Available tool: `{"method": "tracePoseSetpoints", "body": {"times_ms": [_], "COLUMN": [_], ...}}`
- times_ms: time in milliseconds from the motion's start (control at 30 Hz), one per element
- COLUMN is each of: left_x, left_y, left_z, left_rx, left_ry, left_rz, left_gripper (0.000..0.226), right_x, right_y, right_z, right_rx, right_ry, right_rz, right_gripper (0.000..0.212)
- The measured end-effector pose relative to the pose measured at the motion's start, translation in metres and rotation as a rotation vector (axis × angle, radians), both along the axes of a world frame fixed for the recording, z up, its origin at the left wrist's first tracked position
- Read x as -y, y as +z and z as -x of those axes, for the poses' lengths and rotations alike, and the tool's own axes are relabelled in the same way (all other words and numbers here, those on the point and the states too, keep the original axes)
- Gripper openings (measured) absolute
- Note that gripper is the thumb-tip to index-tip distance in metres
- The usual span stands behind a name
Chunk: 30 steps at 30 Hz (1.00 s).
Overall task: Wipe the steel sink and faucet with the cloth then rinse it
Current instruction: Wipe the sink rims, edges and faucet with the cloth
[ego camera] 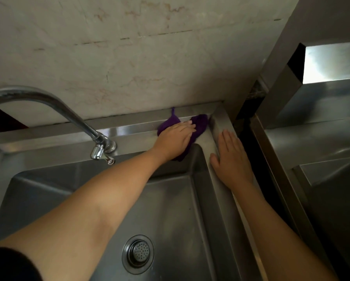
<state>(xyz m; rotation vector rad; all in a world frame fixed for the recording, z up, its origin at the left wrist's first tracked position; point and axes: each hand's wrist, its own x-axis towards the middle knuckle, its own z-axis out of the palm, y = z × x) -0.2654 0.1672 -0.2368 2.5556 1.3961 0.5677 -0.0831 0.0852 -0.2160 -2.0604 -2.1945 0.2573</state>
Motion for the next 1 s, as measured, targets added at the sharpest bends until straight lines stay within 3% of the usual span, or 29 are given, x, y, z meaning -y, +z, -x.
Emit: {"method": "tracePoseSetpoints", "body": {"times_ms": [333, 733, 900, 1000], "left_x": [0.036, 0.081, 0.098, 0.106], "left_y": [0.002, -0.007, -0.005, 0.001], "left_z": [0.055, 0.052, 0.044, 0.042], "left_rx": [-0.018, -0.001, 0.206, 0.401], "left_ry": [0.235, 0.488, 0.565, 0.574], "left_rz": [0.032, -0.046, -0.001, 0.159], "left_gripper": [0.033, 0.031, 0.034, 0.035], "right_x": [-0.001, -0.002, -0.001, 0.001], "right_y": [-0.003, -0.006, -0.007, -0.005], "right_z": [-0.003, -0.003, -0.004, -0.004], "right_rx": [0.003, -0.057, -0.075, -0.089], "right_ry": [0.003, -0.01, -0.014, -0.012], "right_rz": [-0.006, -0.045, -0.03, -0.069], "right_gripper": [0.068, 0.066, 0.065, 0.061]}}
